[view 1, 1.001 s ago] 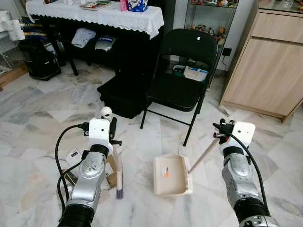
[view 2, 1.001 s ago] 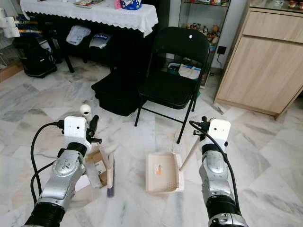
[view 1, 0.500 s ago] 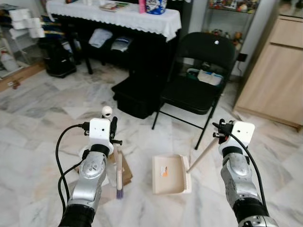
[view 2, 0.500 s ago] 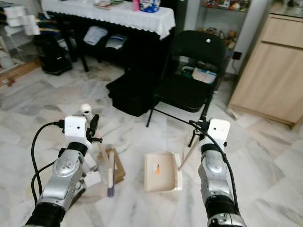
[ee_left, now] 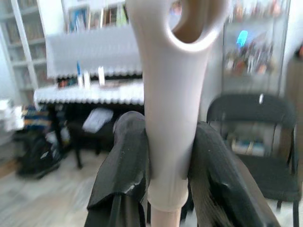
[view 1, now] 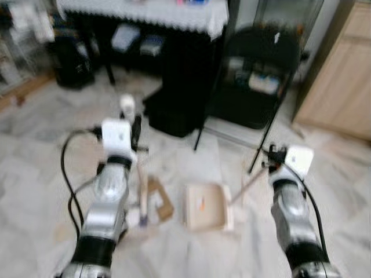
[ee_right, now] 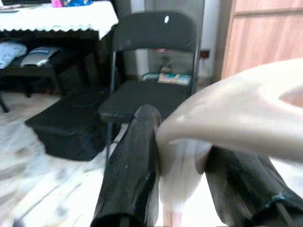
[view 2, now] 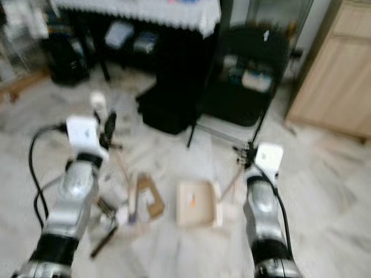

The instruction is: Sweep floor

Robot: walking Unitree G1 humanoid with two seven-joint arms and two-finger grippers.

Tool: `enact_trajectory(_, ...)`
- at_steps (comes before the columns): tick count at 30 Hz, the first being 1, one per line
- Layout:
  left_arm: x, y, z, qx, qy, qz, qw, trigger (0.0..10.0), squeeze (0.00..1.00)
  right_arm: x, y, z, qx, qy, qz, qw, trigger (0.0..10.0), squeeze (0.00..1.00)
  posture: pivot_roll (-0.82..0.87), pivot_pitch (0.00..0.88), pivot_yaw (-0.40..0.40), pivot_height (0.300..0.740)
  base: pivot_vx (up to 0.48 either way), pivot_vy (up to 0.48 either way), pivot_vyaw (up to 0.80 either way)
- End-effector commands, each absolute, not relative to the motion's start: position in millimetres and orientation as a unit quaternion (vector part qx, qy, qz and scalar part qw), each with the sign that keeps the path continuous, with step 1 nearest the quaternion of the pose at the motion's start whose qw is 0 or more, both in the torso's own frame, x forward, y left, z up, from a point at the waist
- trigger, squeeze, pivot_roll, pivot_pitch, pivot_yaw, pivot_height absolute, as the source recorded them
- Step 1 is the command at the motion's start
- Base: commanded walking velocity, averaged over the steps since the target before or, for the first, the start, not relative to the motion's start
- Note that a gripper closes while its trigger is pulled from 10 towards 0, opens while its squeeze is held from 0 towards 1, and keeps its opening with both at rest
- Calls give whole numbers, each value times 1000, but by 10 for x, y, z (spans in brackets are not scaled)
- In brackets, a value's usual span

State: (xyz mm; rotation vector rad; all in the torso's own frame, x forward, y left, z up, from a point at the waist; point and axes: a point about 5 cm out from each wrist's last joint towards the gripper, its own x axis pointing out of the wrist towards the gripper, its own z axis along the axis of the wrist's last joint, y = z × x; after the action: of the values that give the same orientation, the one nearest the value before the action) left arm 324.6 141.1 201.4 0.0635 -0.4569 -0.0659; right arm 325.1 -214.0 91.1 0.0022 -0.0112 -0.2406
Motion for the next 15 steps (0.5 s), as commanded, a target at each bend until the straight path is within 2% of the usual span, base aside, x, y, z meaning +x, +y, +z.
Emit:
enact_trajectory(1,3223,1529,2247,41,-270,-10,962,10000,0,3327,-2030,1075,7,-40,-104,994,10000,0,76,18,0,740,0,398,0)
enact_trajectory(15,3214,1588,2324,49,-275,3,960,10000,0,3321,-2042,1102,0,-45,-105,993,10000,0,76,25,-3,740,0,397,0)
